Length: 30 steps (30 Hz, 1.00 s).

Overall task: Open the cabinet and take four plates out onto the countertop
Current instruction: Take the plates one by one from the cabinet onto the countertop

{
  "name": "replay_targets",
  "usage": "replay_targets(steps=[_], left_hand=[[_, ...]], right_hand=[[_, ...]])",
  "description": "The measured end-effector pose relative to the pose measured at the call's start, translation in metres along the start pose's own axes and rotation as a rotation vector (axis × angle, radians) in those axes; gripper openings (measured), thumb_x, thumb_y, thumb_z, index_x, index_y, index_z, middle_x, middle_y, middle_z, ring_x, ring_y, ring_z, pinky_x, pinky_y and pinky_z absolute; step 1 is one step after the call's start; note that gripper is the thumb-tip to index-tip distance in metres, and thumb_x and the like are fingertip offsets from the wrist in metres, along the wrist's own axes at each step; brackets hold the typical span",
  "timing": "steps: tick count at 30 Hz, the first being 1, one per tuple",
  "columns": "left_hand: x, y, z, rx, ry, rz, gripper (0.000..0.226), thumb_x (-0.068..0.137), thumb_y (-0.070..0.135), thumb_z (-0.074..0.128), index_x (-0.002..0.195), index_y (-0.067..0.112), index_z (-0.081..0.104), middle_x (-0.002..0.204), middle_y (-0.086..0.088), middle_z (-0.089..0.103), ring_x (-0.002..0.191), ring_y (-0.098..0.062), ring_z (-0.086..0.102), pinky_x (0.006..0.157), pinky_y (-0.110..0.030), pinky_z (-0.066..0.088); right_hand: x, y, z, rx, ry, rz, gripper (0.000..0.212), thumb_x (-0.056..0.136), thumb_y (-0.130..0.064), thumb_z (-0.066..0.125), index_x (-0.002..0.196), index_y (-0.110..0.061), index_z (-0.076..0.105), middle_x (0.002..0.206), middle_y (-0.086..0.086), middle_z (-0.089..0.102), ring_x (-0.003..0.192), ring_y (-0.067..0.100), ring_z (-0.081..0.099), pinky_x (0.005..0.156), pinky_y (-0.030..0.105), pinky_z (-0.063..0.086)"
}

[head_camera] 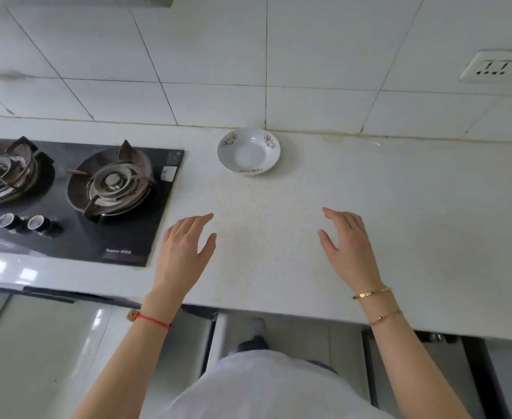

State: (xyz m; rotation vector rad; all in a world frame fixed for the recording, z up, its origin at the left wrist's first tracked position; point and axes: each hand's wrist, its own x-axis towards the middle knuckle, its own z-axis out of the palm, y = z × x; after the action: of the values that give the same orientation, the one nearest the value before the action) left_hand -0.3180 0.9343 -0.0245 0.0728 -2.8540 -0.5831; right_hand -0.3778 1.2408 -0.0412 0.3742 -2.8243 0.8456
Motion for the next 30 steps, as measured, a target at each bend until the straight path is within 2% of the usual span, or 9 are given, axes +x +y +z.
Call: replay_targets(steps=[7, 13, 16, 21, 30], left_hand=[[-0.122, 0.060, 0.009, -0.028, 0.042, -0.077, 0.035, 0.092, 0.021, 0.061, 0.125, 0.015, 0.060, 0.119, -0.003, 0.067, 0.112, -0.025, 0.060, 0.096, -0.043, 0.047], [-0.231, 0.105, 0.008, -0.031, 0.008, -0.159, 0.036, 0.092, 0.023, 0.060, 0.127, 0.017, 0.058, 0.120, -0.001, 0.065, 0.114, -0.022, 0.058, 0.098, -0.041, 0.046], [-0.273, 0.121, 0.002, -0.027, 0.009, -0.179, 0.034, 0.091, 0.020, 0.061, 0.124, 0.015, 0.061, 0.119, -0.003, 0.066, 0.113, -0.024, 0.060, 0.097, -0.043, 0.047], [-0.319, 0.135, -0.008, -0.036, 0.010, -0.189, 0.032, 0.092, 0.019, 0.059, 0.122, 0.013, 0.062, 0.117, -0.005, 0.067, 0.111, -0.026, 0.062, 0.095, -0.048, 0.049], [-0.358, 0.139, -0.018, -0.040, 0.031, -0.219, 0.032, 0.093, 0.019, 0.059, 0.124, 0.013, 0.061, 0.117, -0.004, 0.068, 0.113, -0.025, 0.060, 0.099, -0.045, 0.047]], right_hand=[[-0.104, 0.027, -0.042, 0.034, -0.043, -0.026, 0.041, 0.093, -0.020, 0.056, 0.133, -0.011, 0.050, 0.124, 0.003, 0.058, 0.122, 0.020, 0.045, 0.104, 0.036, 0.042], [-0.199, 0.048, -0.070, 0.045, -0.117, -0.051, 0.042, 0.093, -0.022, 0.055, 0.134, -0.013, 0.049, 0.125, 0.002, 0.057, 0.122, 0.016, 0.043, 0.105, 0.029, 0.039], [-0.234, 0.052, -0.081, 0.051, -0.145, -0.057, 0.041, 0.094, -0.023, 0.055, 0.133, -0.012, 0.049, 0.125, 0.003, 0.058, 0.122, 0.017, 0.044, 0.105, 0.032, 0.040], [-0.274, 0.054, -0.094, 0.038, -0.163, -0.064, 0.040, 0.095, -0.025, 0.053, 0.133, -0.012, 0.049, 0.127, 0.003, 0.057, 0.122, 0.018, 0.044, 0.108, 0.031, 0.036], [-0.316, 0.039, -0.090, 0.052, -0.188, -0.057, 0.039, 0.094, -0.022, 0.055, 0.131, -0.011, 0.052, 0.125, 0.003, 0.059, 0.121, 0.018, 0.046, 0.105, 0.027, 0.036]])
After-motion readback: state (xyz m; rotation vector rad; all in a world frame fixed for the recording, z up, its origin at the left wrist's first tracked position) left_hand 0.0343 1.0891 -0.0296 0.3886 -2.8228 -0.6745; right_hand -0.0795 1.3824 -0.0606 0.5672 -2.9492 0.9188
